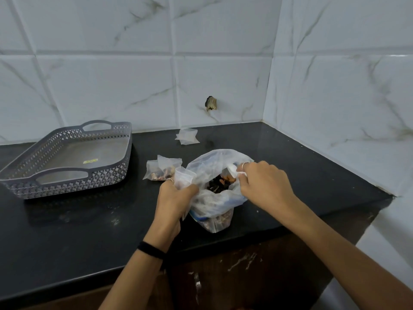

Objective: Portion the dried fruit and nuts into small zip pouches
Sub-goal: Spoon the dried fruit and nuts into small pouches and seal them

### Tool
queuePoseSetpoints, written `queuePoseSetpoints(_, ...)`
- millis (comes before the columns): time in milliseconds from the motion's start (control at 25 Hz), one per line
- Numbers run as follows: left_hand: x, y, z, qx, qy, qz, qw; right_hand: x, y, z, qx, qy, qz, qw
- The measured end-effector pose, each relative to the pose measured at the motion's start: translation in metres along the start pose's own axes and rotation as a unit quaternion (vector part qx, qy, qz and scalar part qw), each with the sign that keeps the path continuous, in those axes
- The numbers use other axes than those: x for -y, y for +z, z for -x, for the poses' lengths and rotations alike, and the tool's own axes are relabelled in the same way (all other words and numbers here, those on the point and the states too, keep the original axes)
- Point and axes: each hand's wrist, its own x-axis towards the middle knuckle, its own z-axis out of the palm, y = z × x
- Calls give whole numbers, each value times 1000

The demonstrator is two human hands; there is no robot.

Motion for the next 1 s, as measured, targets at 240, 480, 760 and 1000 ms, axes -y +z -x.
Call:
queuePoseSetpoints(240, -1, 2, -5, 43, -24, 58, 997, 5, 10, 0, 47, -3, -40, 998)
queuePoseSetpoints(480, -2, 6, -9, 38, -62, 63, 995, 9, 15, -10, 50, -34, 10, 998)
queuePoseSetpoints(760, 4, 7, -11, 25, -74, 63, 995, -2, 3, 0, 45, -50, 8, 998)
queuePoseSetpoints(1000, 3, 7, -8, 52, -82, 96, 991, 9, 5, -5, 114, -8, -107, 988)
